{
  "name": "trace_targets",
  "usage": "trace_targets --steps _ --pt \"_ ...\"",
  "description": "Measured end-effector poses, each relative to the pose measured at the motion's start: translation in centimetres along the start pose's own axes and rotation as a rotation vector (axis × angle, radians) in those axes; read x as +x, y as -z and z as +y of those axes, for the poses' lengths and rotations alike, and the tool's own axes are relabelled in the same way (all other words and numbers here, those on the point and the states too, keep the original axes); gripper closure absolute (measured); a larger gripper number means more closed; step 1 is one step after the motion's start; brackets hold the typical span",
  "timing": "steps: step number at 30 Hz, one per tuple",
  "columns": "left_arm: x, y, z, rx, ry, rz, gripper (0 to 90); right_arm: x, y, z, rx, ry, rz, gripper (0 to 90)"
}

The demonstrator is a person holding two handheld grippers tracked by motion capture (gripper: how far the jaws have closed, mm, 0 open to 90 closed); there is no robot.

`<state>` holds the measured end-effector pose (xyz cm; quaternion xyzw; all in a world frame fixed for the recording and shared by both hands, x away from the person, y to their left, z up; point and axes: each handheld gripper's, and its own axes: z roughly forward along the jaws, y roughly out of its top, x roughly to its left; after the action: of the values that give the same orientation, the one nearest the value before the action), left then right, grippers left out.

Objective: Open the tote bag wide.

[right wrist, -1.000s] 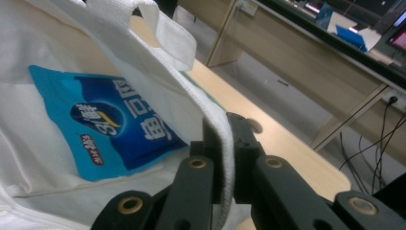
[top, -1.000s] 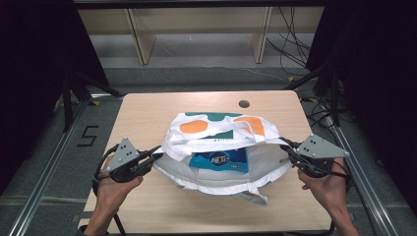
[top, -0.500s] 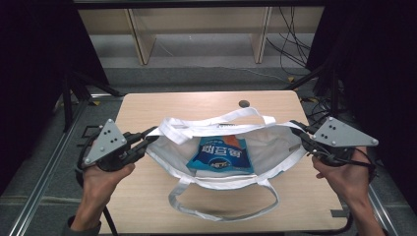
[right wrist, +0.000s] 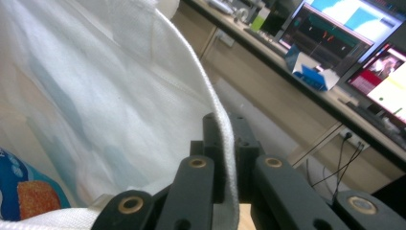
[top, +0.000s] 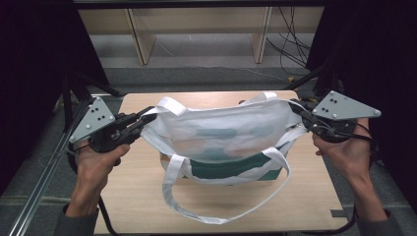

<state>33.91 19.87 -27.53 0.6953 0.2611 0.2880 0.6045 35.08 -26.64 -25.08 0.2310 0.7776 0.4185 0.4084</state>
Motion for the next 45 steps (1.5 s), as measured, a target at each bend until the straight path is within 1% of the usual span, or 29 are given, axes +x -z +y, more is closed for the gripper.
trace_targets --steps 1,2,4,7,8,10,12,14,16,18,20,21,22,24,26,27,28,29,31,32,33,34,35,36,37,41,43,44,45 --pt "0.2 -0.2 -0.5 0.003 0.017 0.004 85.8 -0.1 -0.3 -0.1 0.001 0.001 -0.002 88.4" --pt "0.3 -0.4 -0.9 0.019 0.019 0.002 85.7 0.0 -0.7 -0.3 0.007 0.001 0.000 88.4" --pt "0.5 -0.6 -2.0 0.040 0.030 -0.002 85.3 0.3 -1.4 -0.9 0.038 0.002 0.017 88.3" --pt "0.4 -0.8 -3.6 0.061 0.048 -0.007 84.5 0.6 -1.9 -2.0 0.037 -0.001 0.022 88.3" --pt "0.4 -1.0 -4.0 0.072 0.028 -0.006 84.4 0.7 -2.0 -2.3 0.036 -0.010 0.023 88.3" --pt "0.3 -1.3 -4.7 0.087 0.025 0.002 84.4 1.0 -2.1 -2.7 0.049 -0.020 0.023 88.3" --pt "0.3 -1.9 -5.5 0.097 0.037 -0.002 84.4 1.1 -2.3 -3.1 0.057 -0.003 0.010 88.3" --pt "0.3 -2.4 -6.4 0.108 0.043 -0.009 84.4 1.2 -2.3 -3.4 0.068 -0.018 0.013 88.2" --pt "0.3 -2.8 -7.4 0.126 0.067 -0.020 84.4 1.3 -2.3 -3.9 0.062 -0.027 0.016 88.2" --pt "0.3 -3.4 -8.2 0.146 0.068 -0.032 84.1 1.4 -2.5 -4.5 0.075 -0.029 0.019 88.2" --pt "0.0 -3.8 -8.9 0.176 0.059 -0.031 83.9 1.7 -2.8 -5.4 0.084 -0.038 0.013 88.2" --pt "-0.1 -4.0 -9.2 0.191 0.065 -0.028 84.0 1.7 -2.9 -5.8 0.073 -0.042 0.014 88.1" --pt "0.0 -4.1 -9.4 0.192 0.073 -0.023 84.0 1.8 -3.0 -6.2 0.071 -0.056 0.013 88.1" --pt "0.3 -4.6 -9.6 0.200 0.073 -0.020 84.0 1.9 -3.4 -6.8 0.083 -0.070 0.013 88.1" --pt "0.5 -5.1 -10.2 0.213 0.080 -0.016 84.0 2.0 -4.0 -7.3 0.101 -0.058 0.009 88.1" --pt "0.6 -5.3 -10.4 0.212 0.087 -0.017 84.0 2.0 -4.3 -7.7 0.111 -0.071 0.010 88.1" --pt "0.7 -5.5 -10.7 0.218 0.093 -0.011 84.0 2.0 -4.5 -7.9 0.110 -0.075 0.011 88.1" --pt "0.8 -5.7 -11.0 0.226 0.089 -0.010 83.9 2.0 -4.8 -8.2 0.117 -0.082 0.021 88.1" --pt "0.9 -6.0 -11.5 0.240 0.089 -0.007 83.6 2.0 -5.2 -8.7 0.119 -0.099 0.023 88.1" --pt "0.9 -6.1 -11.8 0.240 0.101 -0.008 83.5 2.1 -5.3 -9.0 0.123 -0.113 0.025 88.1" --pt "1.0 -6.2 -12.0 0.250 0.101 -0.005 83.6 2.2 -5.6 -9.3 0.111 -0.117 0.017 88.1" --pt "1.1 -6.4 -12.3 0.254 0.107 -0.005 83.6 2.2 -5.8 -9.5 0.119 -0.118 0.024 88.1" --pt "1.1 -6.5 -12.5 0.262 0.109 0.000 83.7 2.3 -6.0 -9.8 0.116 -0.117 0.025 88.0" --pt "1.2 -6.6 -12.8 0.269 0.109 -0.002 83.6 2.5 -6.3 -10.0 0.131 -0.120 0.025 88.1" --pt "1.3 -6.6 -13.0 0.274 0.112 -0.004 83.7 2.5 -6.5 -10.2 0.144 -0.116 0.036 88.0" --pt "1.6 -7.0 -14.2 0.293 0.130 -0.005 83.5 2.8 -7.0 -10.7 0.157 -0.111 0.051 88.0" --pt "1.7 -7.1 -14.7 0.312 0.130 -0.002 83.5 3.0 -7.3 -11.1 0.160 -0.109 0.053 88.0" --pt "1.8 -7.2 -15.1 0.321 0.126 -0.005 83.5 3.0 -7.4 -11.2 0.172 -0.105 0.062 87.9" --pt "1.8 -7.3 -15.3 0.326 0.135 0.000 83.5 3.1 -7.6 -11.4 0.173 -0.108 0.067 87.9"
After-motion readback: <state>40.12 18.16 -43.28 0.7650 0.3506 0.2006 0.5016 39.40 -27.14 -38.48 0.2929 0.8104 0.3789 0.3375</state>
